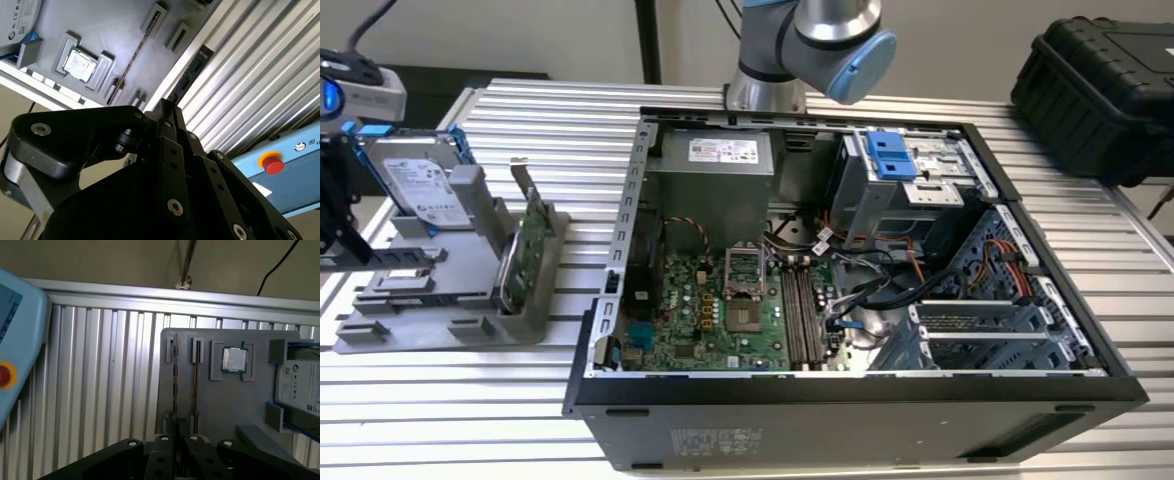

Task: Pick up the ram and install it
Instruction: 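Pick up the ram and move it above insertion slot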

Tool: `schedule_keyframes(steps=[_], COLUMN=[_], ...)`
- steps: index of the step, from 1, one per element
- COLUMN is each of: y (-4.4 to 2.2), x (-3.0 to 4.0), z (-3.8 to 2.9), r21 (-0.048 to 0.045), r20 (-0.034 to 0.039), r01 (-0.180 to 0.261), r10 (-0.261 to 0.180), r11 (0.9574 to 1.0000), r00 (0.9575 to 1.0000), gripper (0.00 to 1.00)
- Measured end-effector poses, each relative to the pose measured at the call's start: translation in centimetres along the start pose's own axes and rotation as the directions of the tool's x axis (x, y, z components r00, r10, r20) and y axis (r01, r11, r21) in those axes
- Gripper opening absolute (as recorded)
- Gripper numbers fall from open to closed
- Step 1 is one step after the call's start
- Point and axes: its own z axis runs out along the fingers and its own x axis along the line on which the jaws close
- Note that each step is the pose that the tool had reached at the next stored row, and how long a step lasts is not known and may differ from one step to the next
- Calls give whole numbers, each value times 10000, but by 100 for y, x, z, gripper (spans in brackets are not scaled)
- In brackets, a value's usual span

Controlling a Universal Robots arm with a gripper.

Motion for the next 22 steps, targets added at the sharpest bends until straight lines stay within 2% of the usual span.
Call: schedule_keyframes(steps=[22], y=[0], x=[1], z=[-67], r21=[0], r20=[0], r01=[0], r10=[0], r11=[10000], r00=[10000], gripper=[0])
